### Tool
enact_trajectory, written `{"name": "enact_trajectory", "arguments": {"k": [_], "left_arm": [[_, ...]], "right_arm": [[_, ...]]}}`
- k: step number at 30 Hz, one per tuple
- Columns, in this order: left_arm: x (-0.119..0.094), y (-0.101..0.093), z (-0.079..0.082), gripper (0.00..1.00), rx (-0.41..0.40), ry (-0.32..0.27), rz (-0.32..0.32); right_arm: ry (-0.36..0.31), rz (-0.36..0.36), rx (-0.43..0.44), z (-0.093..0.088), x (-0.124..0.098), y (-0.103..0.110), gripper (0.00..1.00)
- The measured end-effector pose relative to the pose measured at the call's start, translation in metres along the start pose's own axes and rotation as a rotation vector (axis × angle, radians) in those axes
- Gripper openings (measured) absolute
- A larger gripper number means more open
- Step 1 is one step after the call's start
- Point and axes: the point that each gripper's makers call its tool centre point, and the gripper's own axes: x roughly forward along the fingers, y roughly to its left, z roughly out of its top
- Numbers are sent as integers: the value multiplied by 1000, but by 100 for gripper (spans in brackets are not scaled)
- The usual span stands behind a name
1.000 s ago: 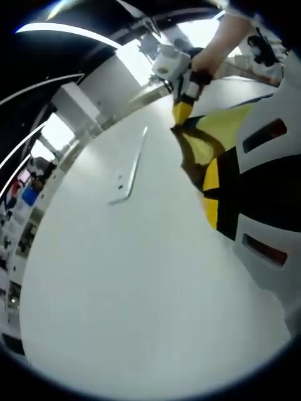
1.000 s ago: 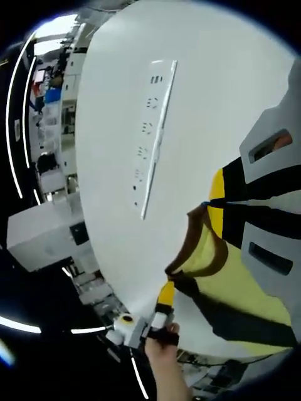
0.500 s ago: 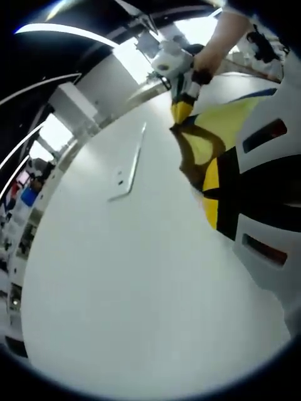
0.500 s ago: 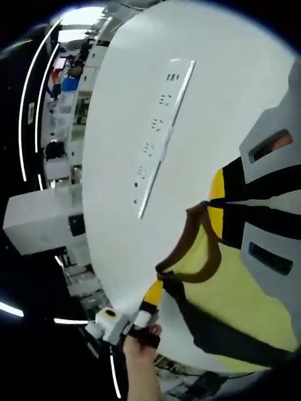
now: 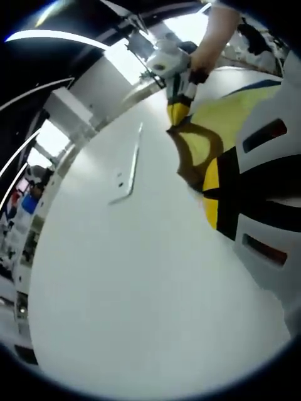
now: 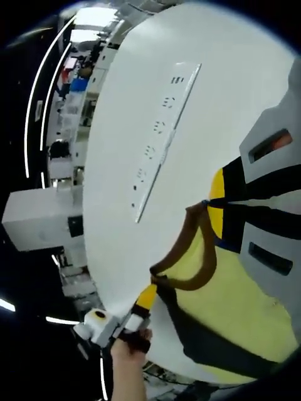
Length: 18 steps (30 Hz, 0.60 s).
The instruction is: Fold the garment on the visible template until the final outline fits inside the template.
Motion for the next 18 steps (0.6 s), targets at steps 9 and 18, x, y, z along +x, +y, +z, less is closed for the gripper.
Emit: {"name": "enact_trajectory", "arguments": {"k": [9, 18], "left_arm": [[2, 1, -1, 0, 11, 0, -1], [2, 0, 2, 0, 17, -16, 5]], "right_arm": [[-6, -13, 18, 0, 1, -2, 3], [-12, -24, 43, 1, -2, -6, 8]]}}
